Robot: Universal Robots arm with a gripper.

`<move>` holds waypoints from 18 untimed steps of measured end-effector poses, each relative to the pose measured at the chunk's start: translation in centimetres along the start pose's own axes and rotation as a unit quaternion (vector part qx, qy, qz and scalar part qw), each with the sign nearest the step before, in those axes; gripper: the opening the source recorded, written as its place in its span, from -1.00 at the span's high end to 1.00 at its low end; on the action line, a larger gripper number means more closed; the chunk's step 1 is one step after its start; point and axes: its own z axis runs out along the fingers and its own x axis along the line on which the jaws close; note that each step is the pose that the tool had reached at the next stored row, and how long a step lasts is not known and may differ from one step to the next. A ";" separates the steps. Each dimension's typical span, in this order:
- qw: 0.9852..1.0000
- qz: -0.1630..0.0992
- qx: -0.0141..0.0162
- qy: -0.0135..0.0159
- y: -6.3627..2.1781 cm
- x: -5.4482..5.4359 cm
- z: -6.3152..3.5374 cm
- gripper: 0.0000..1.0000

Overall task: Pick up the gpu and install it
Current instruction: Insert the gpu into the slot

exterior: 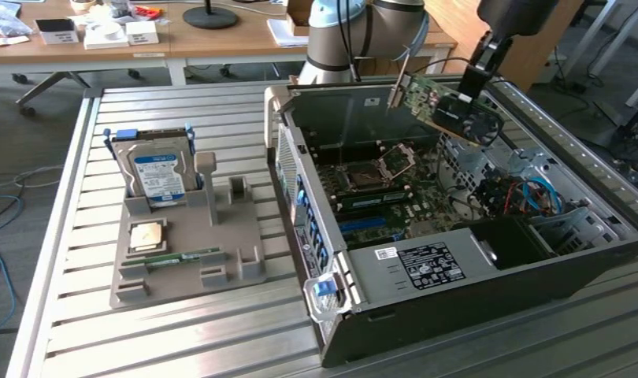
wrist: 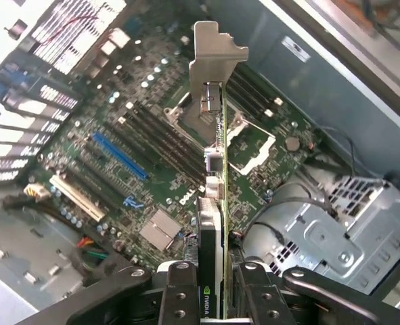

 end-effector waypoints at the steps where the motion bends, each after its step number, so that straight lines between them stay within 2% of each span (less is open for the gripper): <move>1: 1.000 -0.009 0.000 0.000 0.00 0.0 0.01 0.47; 5: 0.999 -0.045 -0.001 0.002 0.00 0.0 0.04 0.47; 10: 0.996 -0.090 -0.002 0.004 0.00 0.0 0.08 0.47; 14: 0.992 -0.127 -0.002 0.006 -0.01 0.0 0.12 0.47; 18: 0.987 -0.163 -0.003 0.008 -0.01 0.0 0.15 0.47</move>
